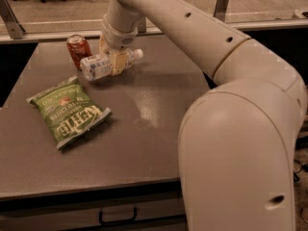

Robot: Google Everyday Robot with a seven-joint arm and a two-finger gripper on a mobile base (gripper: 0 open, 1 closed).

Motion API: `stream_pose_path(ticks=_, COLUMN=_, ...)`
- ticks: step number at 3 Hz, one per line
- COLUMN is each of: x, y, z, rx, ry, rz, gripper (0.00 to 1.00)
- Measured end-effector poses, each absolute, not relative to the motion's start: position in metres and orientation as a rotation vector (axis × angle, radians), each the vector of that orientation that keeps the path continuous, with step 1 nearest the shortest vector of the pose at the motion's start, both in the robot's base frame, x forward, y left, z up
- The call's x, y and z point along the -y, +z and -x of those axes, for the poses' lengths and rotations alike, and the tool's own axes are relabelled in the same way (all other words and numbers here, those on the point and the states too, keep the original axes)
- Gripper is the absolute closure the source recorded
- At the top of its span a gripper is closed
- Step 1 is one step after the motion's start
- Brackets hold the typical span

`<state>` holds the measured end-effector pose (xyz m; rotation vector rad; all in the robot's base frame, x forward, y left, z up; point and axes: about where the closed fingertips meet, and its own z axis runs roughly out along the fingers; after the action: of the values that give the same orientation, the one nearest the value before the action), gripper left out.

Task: Move blue plastic bottle near coke can

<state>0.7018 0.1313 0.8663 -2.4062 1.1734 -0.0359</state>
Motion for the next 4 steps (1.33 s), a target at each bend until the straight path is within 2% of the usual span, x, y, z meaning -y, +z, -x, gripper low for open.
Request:
stream_pose_path(ticks=1, x=-0.13, y=0.865, z=-0.703, rx=-1.16, ry=-0.048, rz=2.429, gripper=0.0)
stream_pose_path(ticks=3, x=-0.116, y=0.864, z=-0.704, rx=-1.171, ry=-0.043, rz=2.46, gripper=0.0)
stream_pose_path(ticks=4, x=-0.083, y=0.881, z=-0.687, rx=-1.214, ry=-0.017, rz=2.42, gripper=0.0)
